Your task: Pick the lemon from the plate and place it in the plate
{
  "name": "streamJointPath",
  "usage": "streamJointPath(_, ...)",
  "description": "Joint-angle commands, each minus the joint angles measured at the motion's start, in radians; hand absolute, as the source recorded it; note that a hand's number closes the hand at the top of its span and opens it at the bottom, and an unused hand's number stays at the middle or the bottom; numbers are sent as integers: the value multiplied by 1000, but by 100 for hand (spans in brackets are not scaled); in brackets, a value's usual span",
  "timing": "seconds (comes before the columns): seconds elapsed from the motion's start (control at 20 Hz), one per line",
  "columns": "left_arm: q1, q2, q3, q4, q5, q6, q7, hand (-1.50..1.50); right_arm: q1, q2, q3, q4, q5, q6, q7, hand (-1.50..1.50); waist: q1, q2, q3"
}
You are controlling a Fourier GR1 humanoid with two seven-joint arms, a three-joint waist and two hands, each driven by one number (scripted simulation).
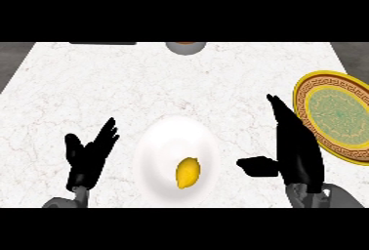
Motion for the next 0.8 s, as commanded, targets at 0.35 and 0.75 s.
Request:
streamJointPath(0.35, 27, 5, 2, 7, 4, -31, -27, 0, -194, 243, 61, 191, -68, 348, 346, -150, 10, 7, 1)
streamJointPath(0.75, -26, -3, 13, 14, -12, 7, 24, 0, -257, 466, 49, 441, 70, 367, 346, -150, -7, 7, 3)
